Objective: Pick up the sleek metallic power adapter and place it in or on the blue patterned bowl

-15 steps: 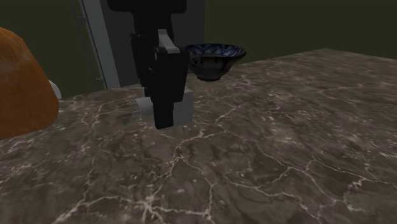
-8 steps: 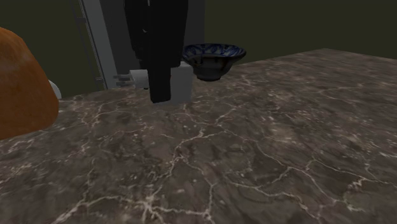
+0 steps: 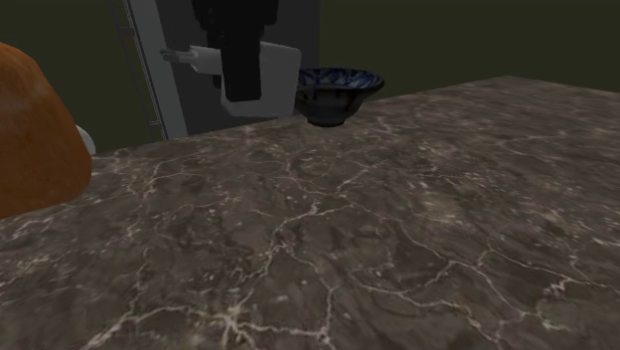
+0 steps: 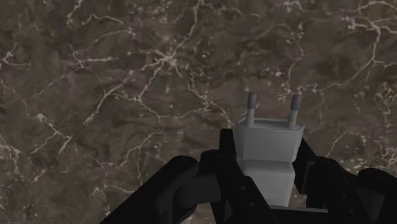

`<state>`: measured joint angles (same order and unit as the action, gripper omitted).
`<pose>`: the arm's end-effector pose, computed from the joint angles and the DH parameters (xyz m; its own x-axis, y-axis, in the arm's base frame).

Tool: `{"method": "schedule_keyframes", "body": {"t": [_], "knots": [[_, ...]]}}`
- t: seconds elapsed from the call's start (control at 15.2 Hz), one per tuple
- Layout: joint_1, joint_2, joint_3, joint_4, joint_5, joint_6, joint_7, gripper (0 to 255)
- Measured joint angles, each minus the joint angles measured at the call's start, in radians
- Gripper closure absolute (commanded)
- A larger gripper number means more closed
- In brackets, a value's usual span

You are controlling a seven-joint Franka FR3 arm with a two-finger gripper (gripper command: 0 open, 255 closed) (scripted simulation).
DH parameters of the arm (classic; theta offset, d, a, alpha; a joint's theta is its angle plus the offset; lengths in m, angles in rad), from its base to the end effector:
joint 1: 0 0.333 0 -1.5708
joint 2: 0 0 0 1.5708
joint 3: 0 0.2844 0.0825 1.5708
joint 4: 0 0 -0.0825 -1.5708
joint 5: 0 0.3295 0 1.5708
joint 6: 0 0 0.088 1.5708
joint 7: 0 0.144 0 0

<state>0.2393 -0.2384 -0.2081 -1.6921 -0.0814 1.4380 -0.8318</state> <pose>0.4183 -0.0102 0.6014 0.6526 0.7568 -0.0377 0.7574 -0.6529 0.0063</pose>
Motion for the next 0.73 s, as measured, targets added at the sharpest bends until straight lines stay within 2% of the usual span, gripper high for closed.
{"method": "schedule_keyframes", "body": {"t": [0.46,0.73], "knots": [[0.001,0.044,-0.002,0.142,0.007,-0.099,-0.010,255],[0.031,0.040,0.045,0.148,0.017,-0.112,0.066,255]]}}
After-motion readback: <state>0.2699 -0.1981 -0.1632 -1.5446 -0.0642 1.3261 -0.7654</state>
